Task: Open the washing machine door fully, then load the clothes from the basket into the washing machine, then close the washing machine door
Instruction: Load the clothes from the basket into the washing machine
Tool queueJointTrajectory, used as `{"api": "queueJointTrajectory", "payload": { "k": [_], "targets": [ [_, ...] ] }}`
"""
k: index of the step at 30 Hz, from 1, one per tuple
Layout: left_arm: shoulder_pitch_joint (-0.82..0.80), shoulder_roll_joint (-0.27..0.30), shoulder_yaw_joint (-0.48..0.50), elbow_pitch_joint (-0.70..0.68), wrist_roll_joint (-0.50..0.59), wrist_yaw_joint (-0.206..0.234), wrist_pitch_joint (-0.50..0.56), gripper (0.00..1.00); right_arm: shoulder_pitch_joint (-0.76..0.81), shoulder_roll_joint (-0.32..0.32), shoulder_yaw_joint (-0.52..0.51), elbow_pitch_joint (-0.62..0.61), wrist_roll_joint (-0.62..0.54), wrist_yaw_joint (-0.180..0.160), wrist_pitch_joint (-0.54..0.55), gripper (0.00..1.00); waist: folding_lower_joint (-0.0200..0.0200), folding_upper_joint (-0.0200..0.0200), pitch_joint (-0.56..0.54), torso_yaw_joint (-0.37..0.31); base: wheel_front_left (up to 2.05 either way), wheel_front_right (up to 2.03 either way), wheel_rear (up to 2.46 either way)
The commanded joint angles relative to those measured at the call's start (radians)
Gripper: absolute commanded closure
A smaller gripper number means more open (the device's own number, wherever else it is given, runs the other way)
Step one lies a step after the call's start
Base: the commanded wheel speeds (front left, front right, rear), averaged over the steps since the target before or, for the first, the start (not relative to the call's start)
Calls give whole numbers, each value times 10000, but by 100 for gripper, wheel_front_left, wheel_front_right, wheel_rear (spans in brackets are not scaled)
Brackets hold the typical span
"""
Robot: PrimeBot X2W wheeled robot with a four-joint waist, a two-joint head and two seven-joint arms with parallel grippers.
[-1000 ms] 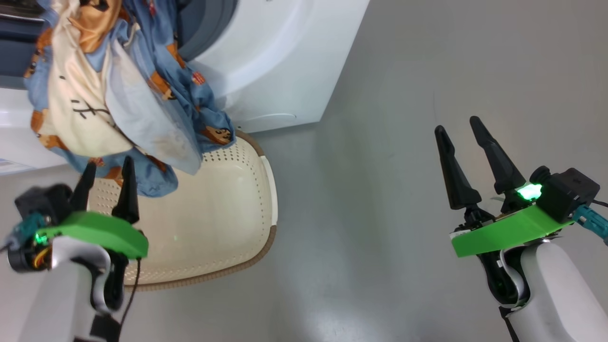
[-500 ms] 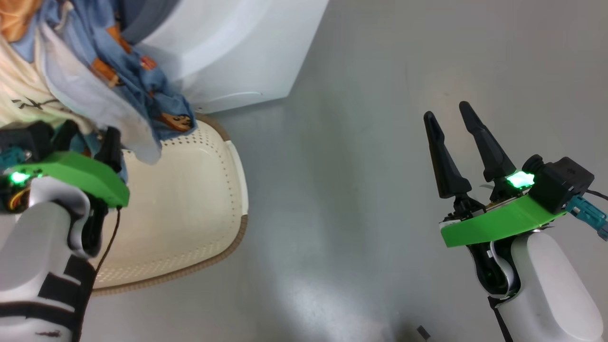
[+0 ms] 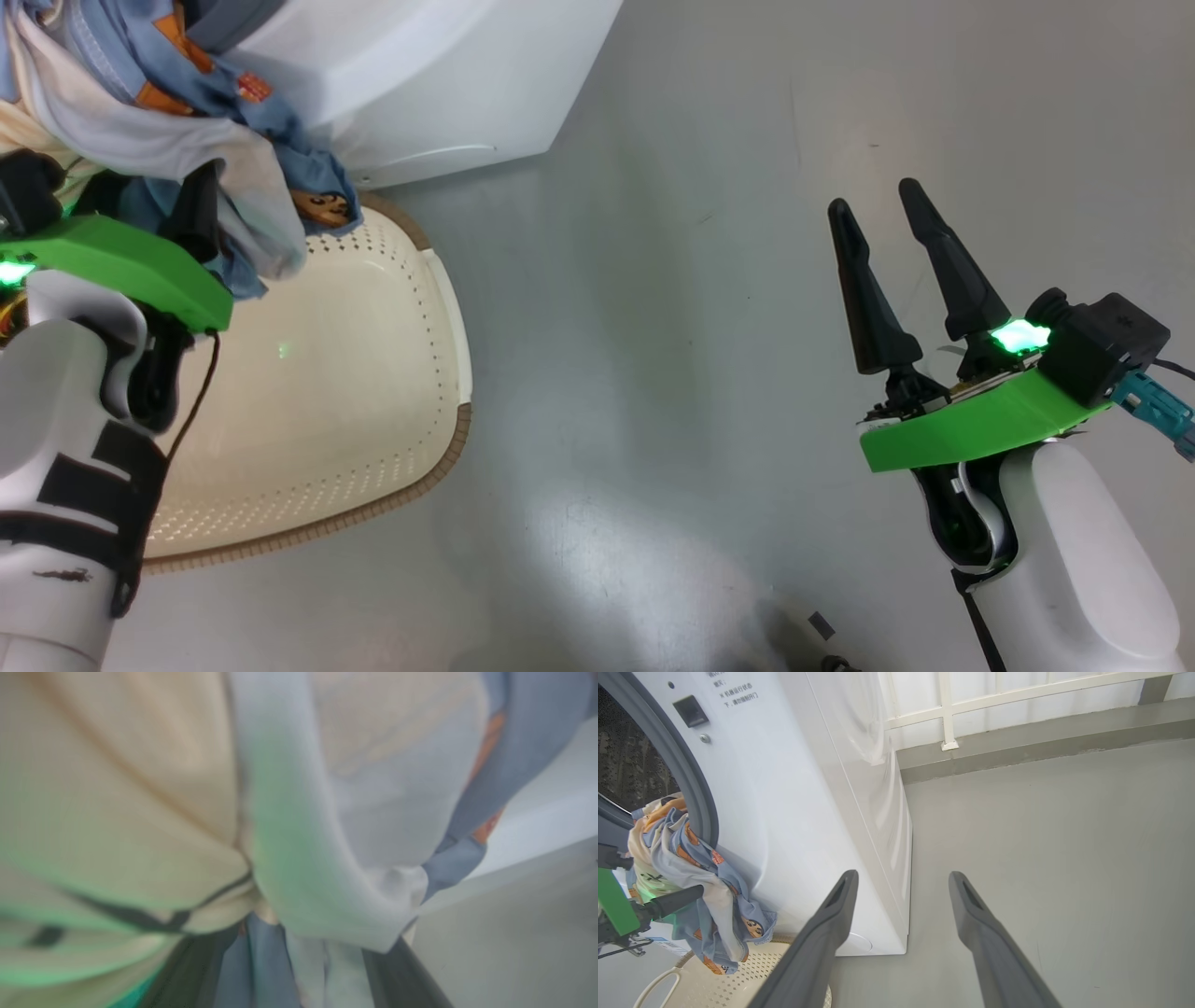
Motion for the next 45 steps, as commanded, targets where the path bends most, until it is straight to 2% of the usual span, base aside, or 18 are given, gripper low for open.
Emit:
{"api": "queueJointTrajectory", "payload": {
  "k": [1, 2, 3, 4, 11, 17, 24, 27, 31, 38, 45],
  "targets": [
    [-383, 344, 159, 80, -131, -15, -113, 13, 99, -19, 195, -226, -85, 16, -46, 0, 0, 0, 29, 15, 0, 0, 0],
    [-461, 319, 125, 202, -194, -15, -126, 53, 90, -17, 201, -217, -88, 16, -46, 0, 0, 0, 25, 14, 0, 0, 0],
    [-527, 311, 94, 302, -240, -15, -141, 86, 85, -19, 206, -207, -91, 16, -46, 0, 0, 0, 16, 14, 0, 0, 0],
    [-573, 297, 89, 370, -308, -15, -159, 100, 84, -25, 207, -200, -95, 16, -46, 0, 0, 0, 2, 21, 0, 0, 0],
    [-420, 301, -95, 315, -526, -15, -213, 100, 131, -49, 180, -165, -123, 16, -46, 0, 0, 0, -133, 130, 0, 0, 0],
    [153, 433, 254, -488, -282, -15, -219, 100, 157, -61, 210, -126, -123, 16, -46, 0, 0, 0, -342, 323, 0, 0, 0],
    [1442, 574, 1272, -2267, 293, -15, -220, 100, 272, -87, 236, -77, -87, 16, -46, 0, 0, 0, -628, 462, 0, 0, 0],
    [2139, 583, 2045, -3627, 751, -15, -221, 100, 365, -79, 213, -69, -83, 16, -46, 0, 0, 0, -744, 576, 0, 0, 0],
    [2475, 563, 2529, -4825, 1220, 100, -221, 100, 430, -69, 233, -63, -85, 16, -46, 0, 0, 0, -809, 687, 0, 0, 0],
    [1502, 943, 2753, -5246, 1445, 443, 259, 100, 330, -70, 329, -138, -43, 16, -46, 0, 0, 0, -617, 565, 0, 0, 0],
    [-830, 1300, 2481, -3885, 1796, 480, 1124, 100, 207, 48, 396, -189, 6, 16, -46, 0, 0, 0, -79, 68, 0, 0, 0]
  ]
}}
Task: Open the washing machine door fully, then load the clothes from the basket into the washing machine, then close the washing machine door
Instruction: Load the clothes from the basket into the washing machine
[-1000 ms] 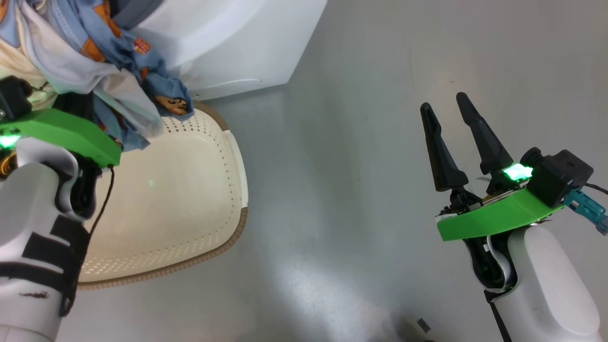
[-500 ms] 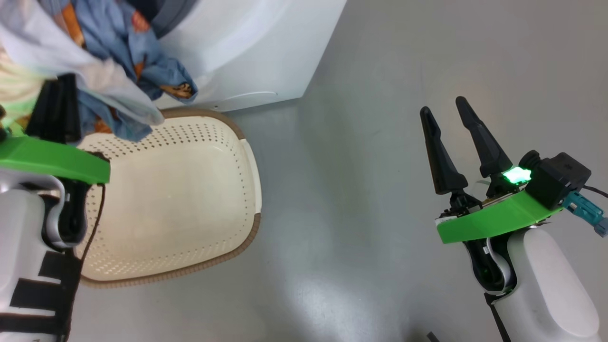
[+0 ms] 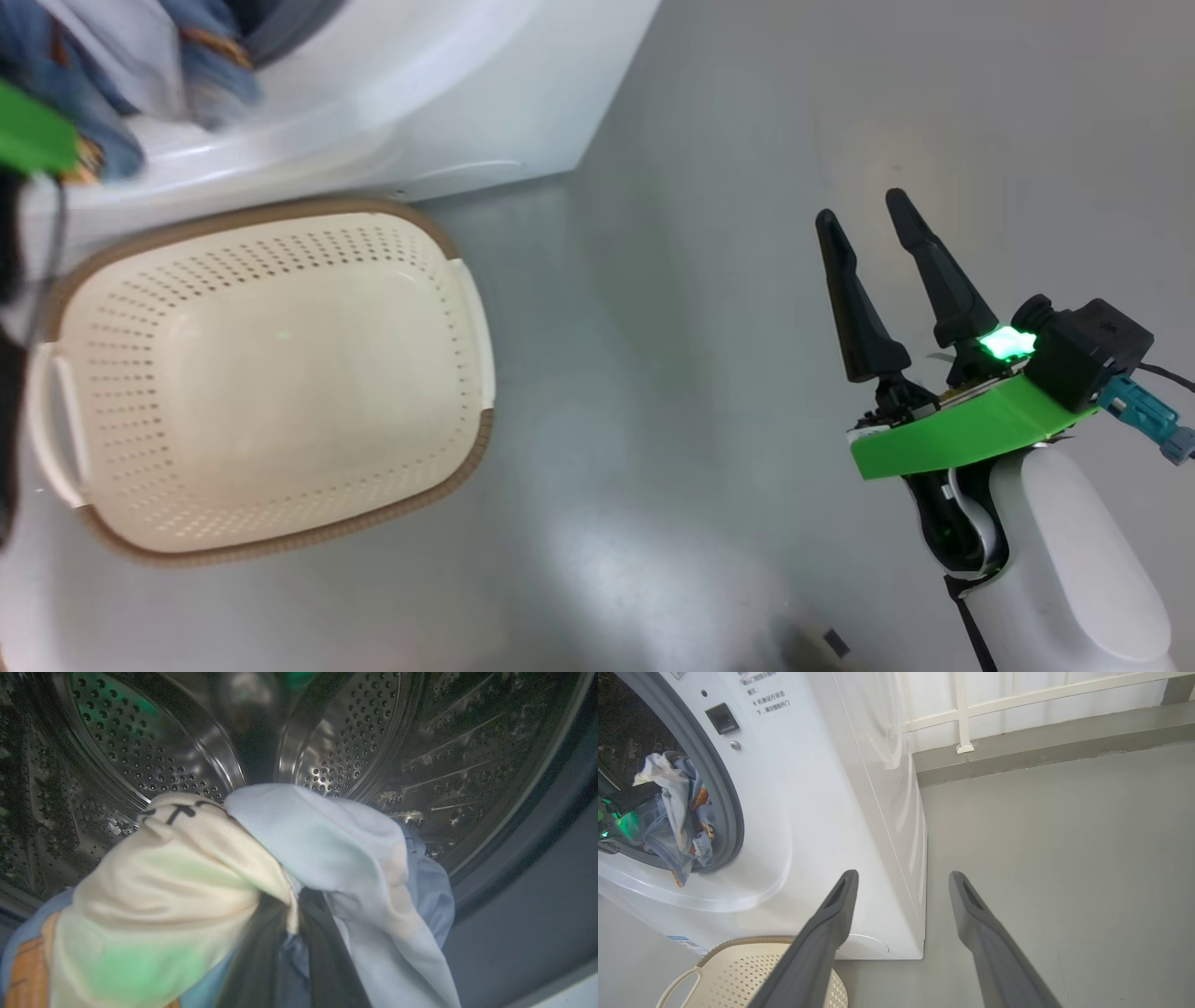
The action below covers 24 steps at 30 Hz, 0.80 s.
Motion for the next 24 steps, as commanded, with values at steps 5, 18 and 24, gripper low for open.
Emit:
{"api": "queueJointTrajectory", "payload": {
  "k": [5, 18, 24],
  "targets": [
    [-2176, 812, -71, 1478, 665, 100, 157, 100, 43, 216, 346, -315, 29, 16, -46, 0, 0, -1, 775, -879, 0, 0, 0],
    [-4836, 1023, -520, 3656, 1918, 464, -1224, 100, 17, 461, 446, -339, 34, 16, -46, 0, 0, -1, 1373, -1460, 0, 0, 0],
    [-5188, 604, -656, 5045, 1761, 326, -955, 0, -59, 470, 501, -266, 15, 16, -46, 0, 0, -1, 1290, -1276, 0, 0, 0]
  ]
}}
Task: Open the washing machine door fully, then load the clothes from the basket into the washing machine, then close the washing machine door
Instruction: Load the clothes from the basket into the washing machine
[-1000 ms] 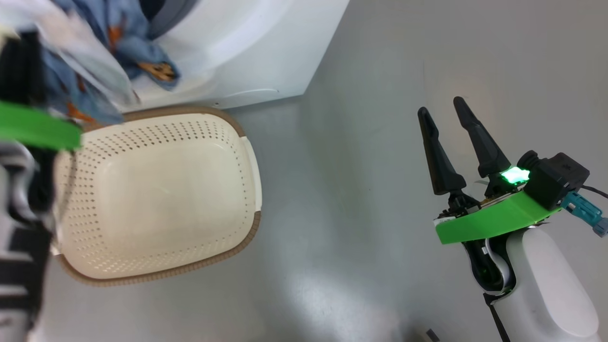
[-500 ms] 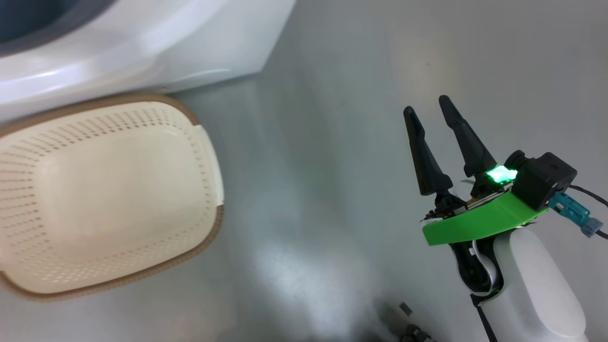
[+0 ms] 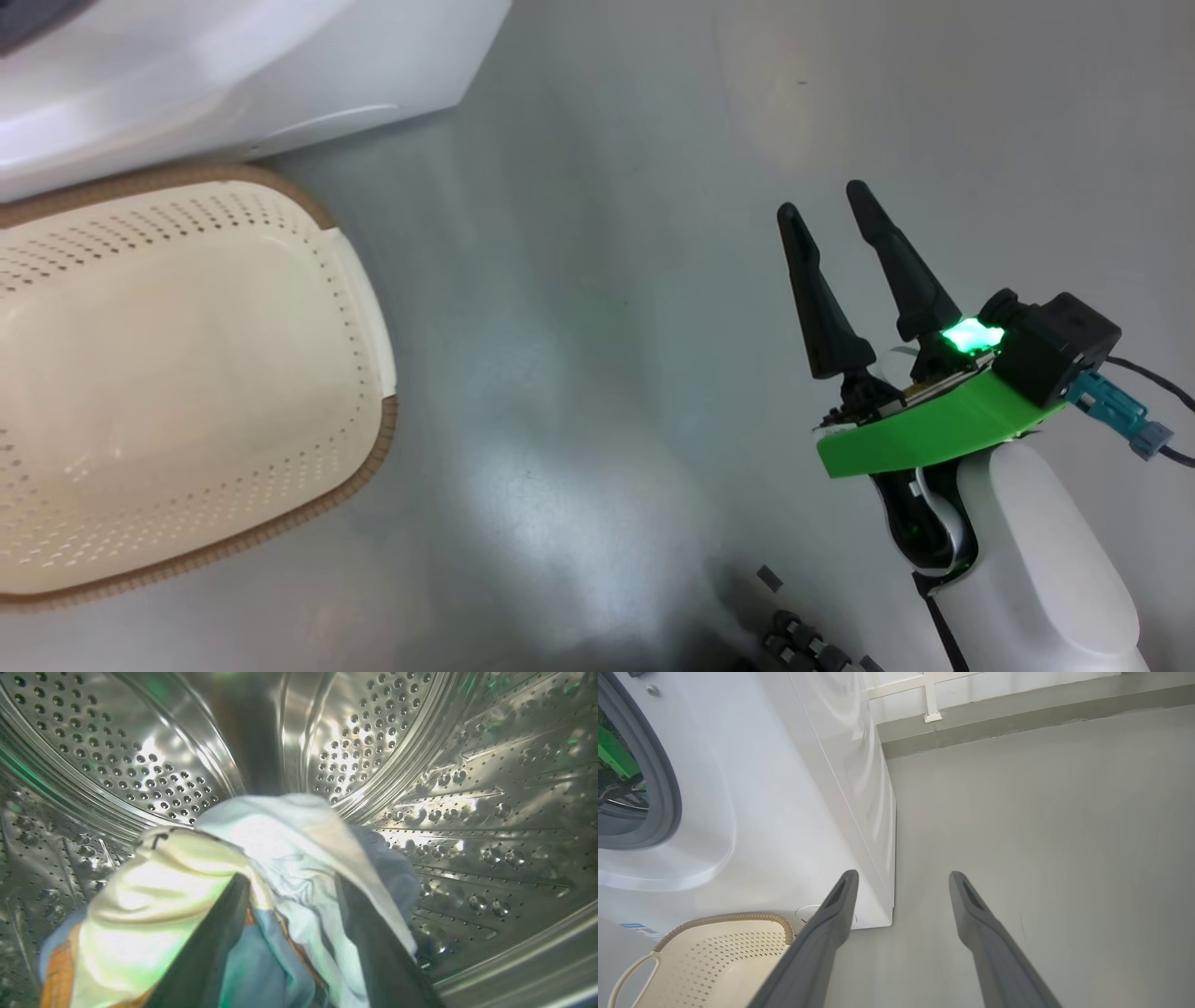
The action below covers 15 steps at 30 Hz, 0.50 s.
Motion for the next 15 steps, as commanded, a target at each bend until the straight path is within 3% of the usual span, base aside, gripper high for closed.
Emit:
{"api": "queueJointTrajectory", "payload": {
  "k": [1, 10, 15],
  "targets": [
    [-402, 360, 42, -65, -52, -59, -1, 0, 83, 22, 196, -188, -1, 16, -46, 0, 0, 0, -47, 105, 0, 0, 0],
    [-54, 125, 7, 565, -262, -364, -278, 0, -40, -38, 213, -121, -18, 16, -46, 0, 0, 0, -440, 447, 0, 0, 0],
    [675, 46, 129, 211, -380, -481, -334, 0, -7, -93, 159, -53, -3, 16, -46, 0, 0, 0, -781, 679, 0, 0, 0]
  ]
}}
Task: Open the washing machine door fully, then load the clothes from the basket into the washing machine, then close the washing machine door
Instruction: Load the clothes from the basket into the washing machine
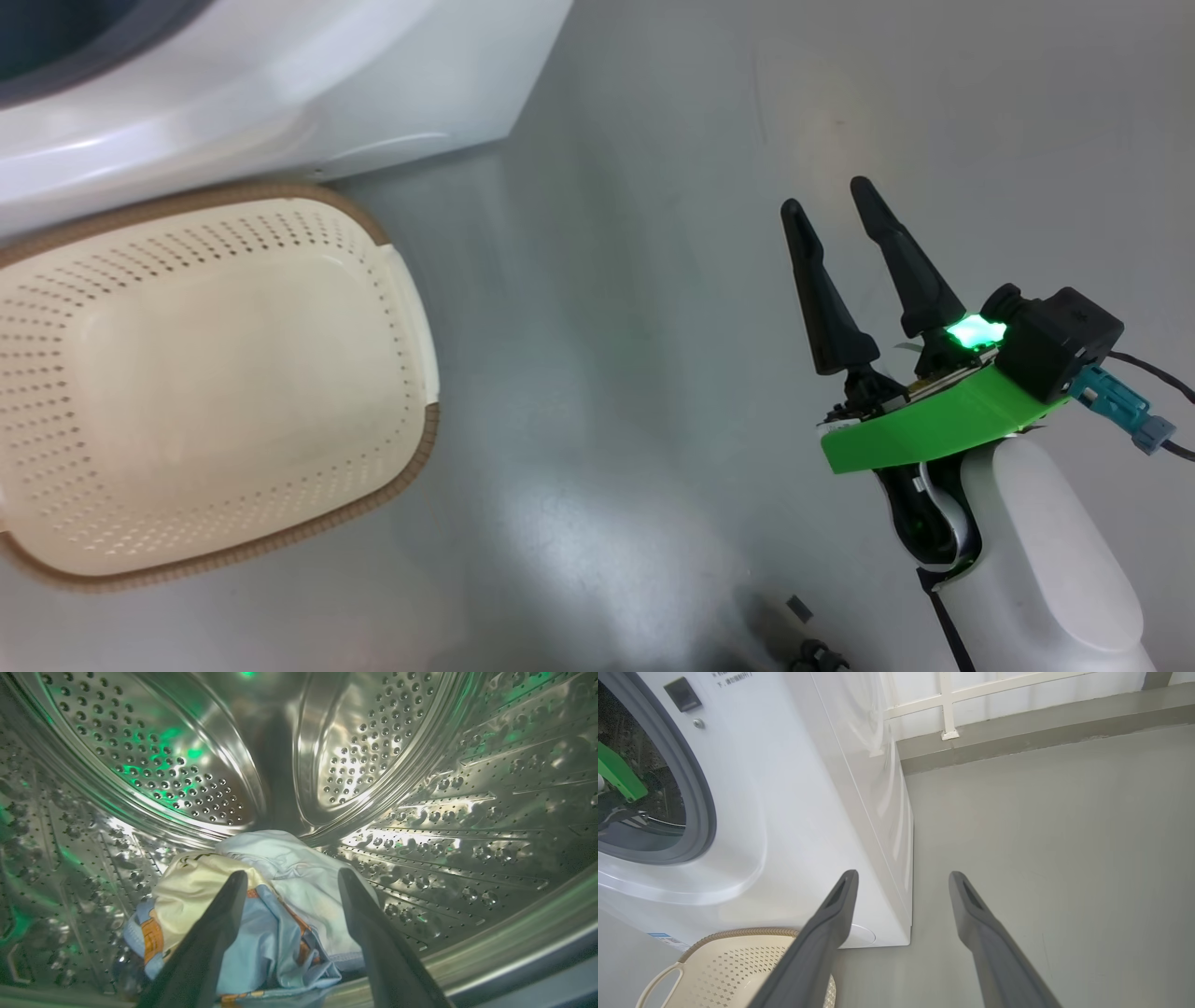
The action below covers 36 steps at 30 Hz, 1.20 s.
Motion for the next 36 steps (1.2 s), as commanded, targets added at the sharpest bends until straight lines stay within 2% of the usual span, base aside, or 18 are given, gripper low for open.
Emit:
{"api": "queueJointTrajectory", "payload": {
  "k": [1, 9, 14, 27, 36],
  "targets": [
    [365, 311, 168, -552, -54, -35, -56, 0, 119, -43, 156, -173, -3, 16, -46, 0, 0, -1, -237, 220, 0, 0, 0],
    [2535, 181, 1002, -2627, -5, 85, -60, 0, 191, -165, 107, -97, -15, 16, -46, 0, 0, -1, -1078, 566, 0, 0, 0],
    [3579, 53, 1296, -3299, 61, 57, -61, 0, 295, -252, 93, -21, 19, 16, -46, 0, 0, -1, -1554, 745, 0, 0, 0],
    [6843, -736, 2203, -5646, 172, 67, -62, 0, 837, -607, 36, 251, 105, 16, -46, 0, 0, -1, -3287, 1375, 0, 0, 0],
    [9293, -1206, 2476, -6730, 235, 57, -62, 0, 1395, -938, 102, 466, 247, 16, -46, 0, 0, -1, -4786, 1858, 0, 0, 0]
  ]
}}
